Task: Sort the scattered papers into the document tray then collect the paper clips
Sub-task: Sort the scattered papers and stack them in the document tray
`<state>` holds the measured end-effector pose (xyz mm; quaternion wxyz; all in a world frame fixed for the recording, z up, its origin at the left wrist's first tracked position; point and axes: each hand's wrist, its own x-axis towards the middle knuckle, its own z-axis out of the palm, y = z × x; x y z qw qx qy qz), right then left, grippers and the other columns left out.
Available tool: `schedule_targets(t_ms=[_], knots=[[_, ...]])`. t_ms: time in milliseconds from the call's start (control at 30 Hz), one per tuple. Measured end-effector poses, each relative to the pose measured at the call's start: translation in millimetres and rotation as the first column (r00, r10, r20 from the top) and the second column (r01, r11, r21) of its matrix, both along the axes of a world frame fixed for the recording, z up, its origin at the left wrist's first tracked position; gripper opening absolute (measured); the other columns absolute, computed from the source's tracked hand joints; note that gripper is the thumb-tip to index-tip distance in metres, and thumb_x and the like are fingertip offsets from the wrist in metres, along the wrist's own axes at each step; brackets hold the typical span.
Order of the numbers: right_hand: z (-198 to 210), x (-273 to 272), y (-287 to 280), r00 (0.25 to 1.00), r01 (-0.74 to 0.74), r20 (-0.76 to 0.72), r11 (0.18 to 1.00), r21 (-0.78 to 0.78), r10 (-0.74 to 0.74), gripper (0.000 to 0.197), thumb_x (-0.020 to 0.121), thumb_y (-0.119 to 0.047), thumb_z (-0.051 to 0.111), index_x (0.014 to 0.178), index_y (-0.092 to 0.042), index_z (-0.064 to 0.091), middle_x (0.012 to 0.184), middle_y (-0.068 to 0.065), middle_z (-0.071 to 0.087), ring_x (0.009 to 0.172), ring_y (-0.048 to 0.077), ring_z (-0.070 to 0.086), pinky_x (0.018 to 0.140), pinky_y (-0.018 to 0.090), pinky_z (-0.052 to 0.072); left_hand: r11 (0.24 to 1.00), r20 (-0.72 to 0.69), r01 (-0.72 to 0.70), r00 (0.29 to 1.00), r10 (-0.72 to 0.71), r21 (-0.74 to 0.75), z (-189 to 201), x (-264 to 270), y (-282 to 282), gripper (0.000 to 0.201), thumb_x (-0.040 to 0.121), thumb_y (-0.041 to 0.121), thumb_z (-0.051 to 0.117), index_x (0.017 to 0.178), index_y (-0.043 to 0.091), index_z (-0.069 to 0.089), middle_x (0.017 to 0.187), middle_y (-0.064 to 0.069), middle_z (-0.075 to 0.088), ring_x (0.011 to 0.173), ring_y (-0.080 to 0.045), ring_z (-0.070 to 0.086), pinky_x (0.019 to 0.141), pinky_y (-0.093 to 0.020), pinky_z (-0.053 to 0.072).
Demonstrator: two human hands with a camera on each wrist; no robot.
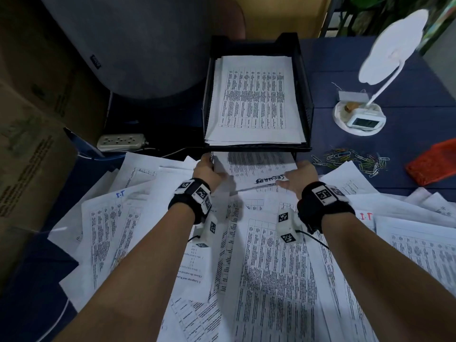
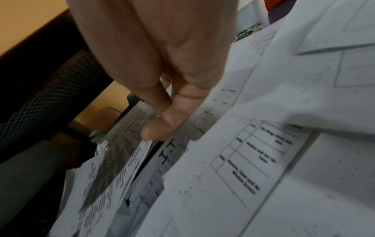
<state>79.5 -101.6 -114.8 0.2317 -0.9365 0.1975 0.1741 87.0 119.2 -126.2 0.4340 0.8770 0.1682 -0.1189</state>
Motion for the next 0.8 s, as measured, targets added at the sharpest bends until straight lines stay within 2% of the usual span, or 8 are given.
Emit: schedule_targets(t_ms=[133,167,233,300,367,433,567,800], knots=[[-13.4,6.2,-8.8,0.999,-0.018,0.05,1.0,0.014,0.017,0.043,0.103,-0.037,0.018,0.14,-0.03,0.04,0.135,-0.006,0.051,0.134,0.023,0.036,0.108,0.028,0.024,0.956,-0.056,0.258,0.966,-0.252,0.143,-0.2,-6.2,-0.9,0.089,0.073,0.02,0.08,0.146,0.014,0.028,0.138,-0.011,0.043,0.122,-0.026,0.047,0.102,-0.037,0.043],[-14.6,5.0,-7.4,0.992,0.107,0.04,0.97,0.22,-0.119,0.04,0.103,-0.031,0.024,0.14,-0.028,0.04,0.135,-0.002,0.051,0.131,0.024,0.039,0.109,0.029,0.028,0.918,-0.085,0.328,0.945,-0.317,0.223,0.5,-5.9,-0.3,0.083,0.075,0.019,0.078,0.144,0.012,0.032,0.139,-0.011,0.04,0.126,-0.026,0.043,0.105,-0.036,0.04],[-15.7,10.7,-4.8,0.92,0.291,0.013,0.707,0.644,-0.391,0.039,0.097,-0.012,0.046,0.135,-0.015,0.043,0.127,0.009,0.057,0.113,0.025,0.055,0.096,0.029,0.048,0.847,-0.065,0.399,0.913,-0.403,0.353,-1.2,-4.4,1.0,0.062,0.079,0.012,0.071,0.136,0.007,0.045,0.141,-0.013,0.039,0.134,-0.028,0.035,0.107,-0.032,0.035],[-18.6,13.5,-4.8,0.889,0.323,0.085,0.748,0.58,-0.45,0.021,0.09,-0.007,0.058,0.111,-0.005,0.055,0.086,0.002,0.067,0.086,0.019,0.064,0.064,0.018,0.054,0.819,0.09,0.385,0.882,-0.462,0.426,-3.5,0.3,1.6,0.038,0.078,-0.003,0.061,0.116,-0.005,0.06,0.125,-0.02,0.055,0.126,-0.034,0.046,0.098,-0.027,0.034],[-22.1,16.4,-9.5,0.928,0.28,0.126,0.878,0.388,-0.352,0.006,0.091,-0.012,0.055,0.092,-0.011,0.061,0.067,0.001,0.064,0.08,0.02,0.066,0.056,0.021,0.054,0.787,0.076,0.392,0.873,-0.481,0.476,0.2,4.8,1.3,0.031,0.083,-0.007,0.05,0.111,-0.006,0.062,0.118,-0.018,0.06,0.122,-0.033,0.05,0.09,-0.023,0.032],[-23.5,15.6,-11.9,0.937,0.248,0.171,0.924,0.29,-0.305,0.019,0.089,-0.011,0.053,0.098,-0.007,0.069,0.088,0.013,0.069,0.093,0.03,0.066,0.074,0.031,0.056,0.731,-0.101,0.449,0.878,-0.468,0.513,1.4,6.8,2.1,0.032,0.093,0.003,0.044,0.123,0.002,0.055,0.13,-0.012,0.053,0.125,-0.025,0.045,0.09,-0.022,0.032],[-18.1,14.0,-10.3,0.951,0.237,0.17,0.963,0.13,-0.257,0.014,0.089,-0.011,0.055,0.083,-0.002,0.065,0.092,0.02,0.065,0.1,0.034,0.062,0.069,0.028,0.042,0.671,-0.199,0.507,0.852,-0.484,0.541,-3.3,15.0,1.9,0.038,0.091,0.013,0.053,0.129,0.009,0.051,0.135,-0.014,0.045,0.125,-0.029,0.044,0.097,-0.031,0.042],[-15.7,16.1,-13.3,0.982,0.102,0.144,0.987,0.121,-0.12,0.033,0.082,-0.013,0.066,0.111,0.004,0.062,0.107,0.019,0.066,0.102,0.033,0.061,0.077,0.033,0.051,0.588,-0.281,0.521,0.846,-0.454,0.619,-3.1,29.5,-8.8,0.029,0.092,0.021,0.051,0.12,0.014,0.057,0.124,-0.012,0.053,0.114,-0.03,0.053,0.079,-0.03,0.045]])
